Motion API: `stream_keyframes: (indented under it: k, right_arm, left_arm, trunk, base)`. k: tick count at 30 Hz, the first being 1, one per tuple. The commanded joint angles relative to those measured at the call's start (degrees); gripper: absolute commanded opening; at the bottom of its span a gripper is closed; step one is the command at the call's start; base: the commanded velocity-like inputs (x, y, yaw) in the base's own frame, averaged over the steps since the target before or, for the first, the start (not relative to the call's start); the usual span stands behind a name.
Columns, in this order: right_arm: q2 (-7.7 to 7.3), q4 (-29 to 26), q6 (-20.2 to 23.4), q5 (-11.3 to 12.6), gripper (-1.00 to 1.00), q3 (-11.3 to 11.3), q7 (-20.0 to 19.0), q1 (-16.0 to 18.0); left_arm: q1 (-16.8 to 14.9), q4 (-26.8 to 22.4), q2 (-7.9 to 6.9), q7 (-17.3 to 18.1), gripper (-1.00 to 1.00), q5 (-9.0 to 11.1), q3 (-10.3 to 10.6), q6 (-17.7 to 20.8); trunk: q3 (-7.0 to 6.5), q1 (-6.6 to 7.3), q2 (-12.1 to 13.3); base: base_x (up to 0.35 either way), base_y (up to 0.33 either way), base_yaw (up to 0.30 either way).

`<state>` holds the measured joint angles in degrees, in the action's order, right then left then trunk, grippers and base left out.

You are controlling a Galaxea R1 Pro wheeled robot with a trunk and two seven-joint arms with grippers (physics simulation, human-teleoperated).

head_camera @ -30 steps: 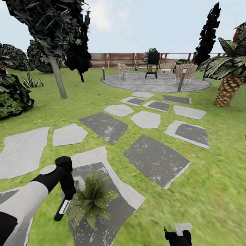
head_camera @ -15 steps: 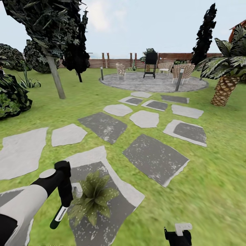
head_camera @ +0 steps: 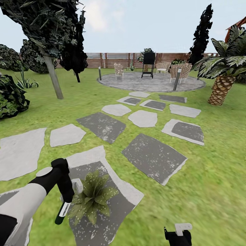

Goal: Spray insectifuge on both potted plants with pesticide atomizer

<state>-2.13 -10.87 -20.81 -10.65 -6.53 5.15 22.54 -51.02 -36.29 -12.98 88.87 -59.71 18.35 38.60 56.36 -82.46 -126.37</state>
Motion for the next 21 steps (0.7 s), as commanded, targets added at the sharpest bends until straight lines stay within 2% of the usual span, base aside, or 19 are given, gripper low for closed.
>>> stream_keyframes:
  k: [1, 6, 15, 18, 21]
  right_arm:
    - [0.03, 0.1, -0.2, -0.6, 1.0, -0.4, 0.1, 0.0]
    - [0.03, 0.1, -0.2, -0.6, 1.0, -0.4, 0.2, 0.0]
    - [0.03, 0.1, -0.2, -0.6, 1.0, -0.4, 0.2, 0.0]
    - [0.06, 0.1, -0.2, -0.6, 1.0, -0.4, 0.2, 0.0]
    - [0.1, 0.1, -0.2, -0.6, 1.0, -0.4, 0.2, 0.0]
  left_arm:
    - [0.0, -0.1, -0.08, 0.4, -1.0, -0.3, -0.4, 0.6]
    - [0.0, -0.1, -0.07, 0.1, -1.0, -0.3, -1.1, 0.6]
    - [0.0, -0.1, -0.11, -1.1, -1.0, -0.2, -1.5, 0.6]
    - [0.0, -0.1, -0.11, -1.8, -1.0, -0.2, -3.2, 0.6]
    - [0.1, 0.0, -0.04, -4.3, -1.0, -0.1, -5.3, 0.5]
  trunk:
    - [0.05, 0.01, 0.0]
    - [0.05, 0.01, 0.0]
    - [0.05, 0.01, 0.0]
    - [0.05, 0.01, 0.0]
    - [0.05, 0.01, 0.0]
  base:
    - [-0.005, -0.156, 0.0]
    - [-0.102, -0.226, 0.022]
    - [-0.225, -0.205, 0.248]
    - [-0.237, -0.198, 0.276]
    - [-0.238, -0.198, 0.276]
